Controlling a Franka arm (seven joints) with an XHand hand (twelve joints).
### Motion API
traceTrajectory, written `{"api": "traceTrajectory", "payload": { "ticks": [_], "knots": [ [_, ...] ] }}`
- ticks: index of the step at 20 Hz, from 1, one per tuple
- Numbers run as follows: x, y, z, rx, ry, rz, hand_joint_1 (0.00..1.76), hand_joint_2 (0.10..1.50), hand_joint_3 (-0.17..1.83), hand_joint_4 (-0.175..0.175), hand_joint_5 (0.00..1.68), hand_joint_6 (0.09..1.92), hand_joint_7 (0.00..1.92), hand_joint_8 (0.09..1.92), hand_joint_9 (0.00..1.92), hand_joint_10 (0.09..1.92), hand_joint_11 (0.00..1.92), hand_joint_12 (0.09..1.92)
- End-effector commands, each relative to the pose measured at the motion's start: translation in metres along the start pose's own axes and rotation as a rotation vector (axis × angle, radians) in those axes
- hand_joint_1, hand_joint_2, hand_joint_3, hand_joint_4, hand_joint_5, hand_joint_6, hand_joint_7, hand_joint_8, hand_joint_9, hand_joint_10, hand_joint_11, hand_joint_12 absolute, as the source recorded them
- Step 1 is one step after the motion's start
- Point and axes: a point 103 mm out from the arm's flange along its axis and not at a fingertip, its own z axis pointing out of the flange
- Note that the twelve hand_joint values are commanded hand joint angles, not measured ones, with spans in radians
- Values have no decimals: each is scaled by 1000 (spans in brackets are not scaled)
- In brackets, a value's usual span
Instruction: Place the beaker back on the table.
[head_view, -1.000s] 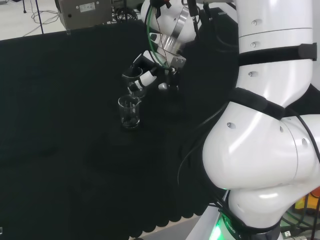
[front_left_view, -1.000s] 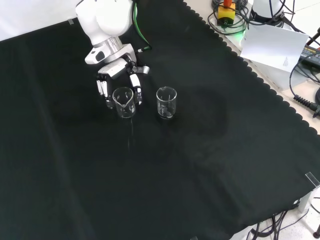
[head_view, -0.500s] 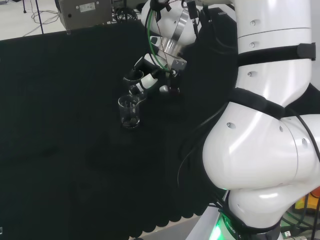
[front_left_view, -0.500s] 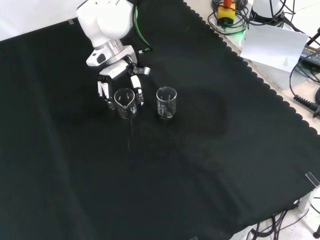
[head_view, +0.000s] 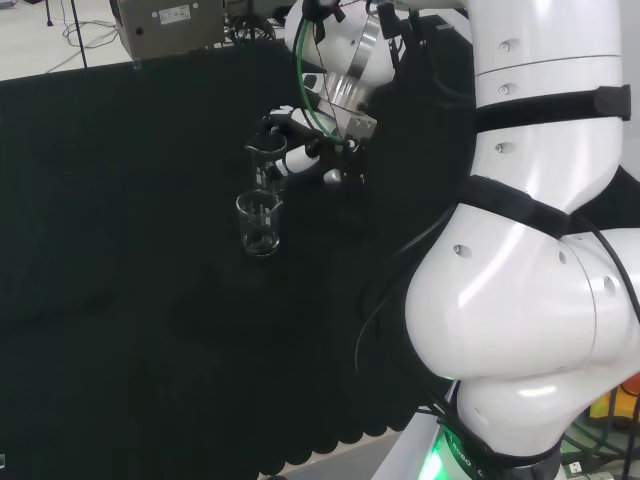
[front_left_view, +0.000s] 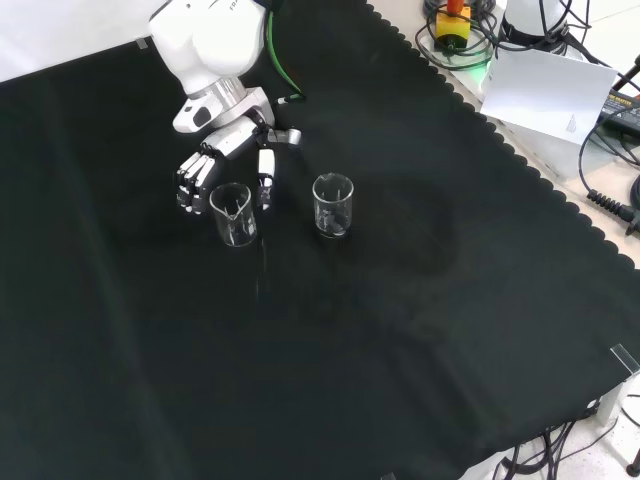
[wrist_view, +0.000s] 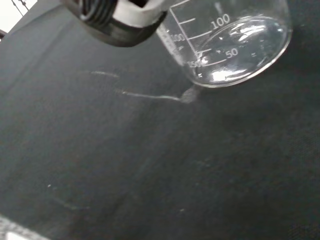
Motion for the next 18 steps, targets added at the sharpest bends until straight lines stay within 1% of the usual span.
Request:
{"api": "traceTrajectory", "payload": {
  "ticks": [1,4,7,9,14,16,18],
  "knots": [
    [28,-7,2,53,-64,15,910,758,113,-47,345,277,0,565,425,87,0,1285],
    [37,-11,-9,30,-75,13,905,749,125,-48,349,251,0,546,417,87,0,1271],
    [48,-21,-32,-6,-93,14,863,734,130,-52,320,211,0,422,360,87,0,1213],
    [57,-32,-49,-28,-108,19,856,732,131,-53,315,201,0,396,349,87,0,1200],
    [74,-72,-86,-62,-155,53,810,723,140,-60,285,137,0,339,324,87,0,1137],
    [81,-91,-98,-66,-164,73,804,722,144,-62,286,120,0,340,327,87,0,1142],
    [89,-110,-107,-56,-172,103,792,723,148,-63,286,103,0,342,329,87,0,1150]
  ]
}}
